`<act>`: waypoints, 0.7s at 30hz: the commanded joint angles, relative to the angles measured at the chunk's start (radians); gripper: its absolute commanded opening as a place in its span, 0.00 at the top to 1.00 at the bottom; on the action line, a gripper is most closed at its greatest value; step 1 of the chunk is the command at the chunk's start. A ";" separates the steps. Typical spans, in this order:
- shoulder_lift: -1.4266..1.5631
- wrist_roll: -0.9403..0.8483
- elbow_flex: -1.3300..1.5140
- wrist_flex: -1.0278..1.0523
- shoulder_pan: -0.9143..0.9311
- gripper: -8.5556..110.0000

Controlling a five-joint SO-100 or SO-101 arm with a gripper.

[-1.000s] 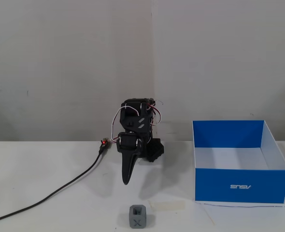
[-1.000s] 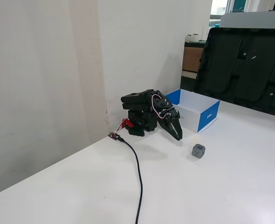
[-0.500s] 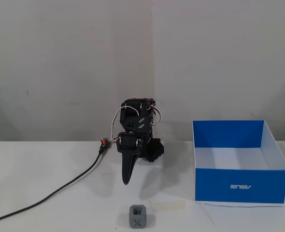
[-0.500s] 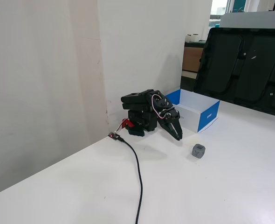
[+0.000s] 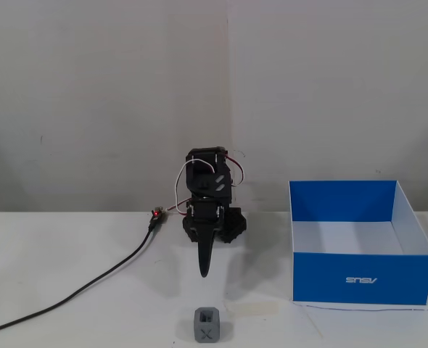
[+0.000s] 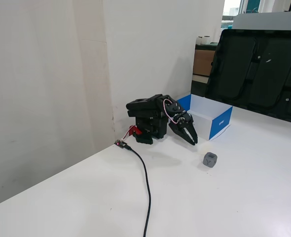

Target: Pick the gray block and keep it in the box.

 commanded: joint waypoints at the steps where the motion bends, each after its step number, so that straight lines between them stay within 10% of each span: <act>1: 0.121 -0.005 0.012 -0.020 -0.018 0.93; 21: 0.077 -0.008 -0.069 0.011 -0.037 0.93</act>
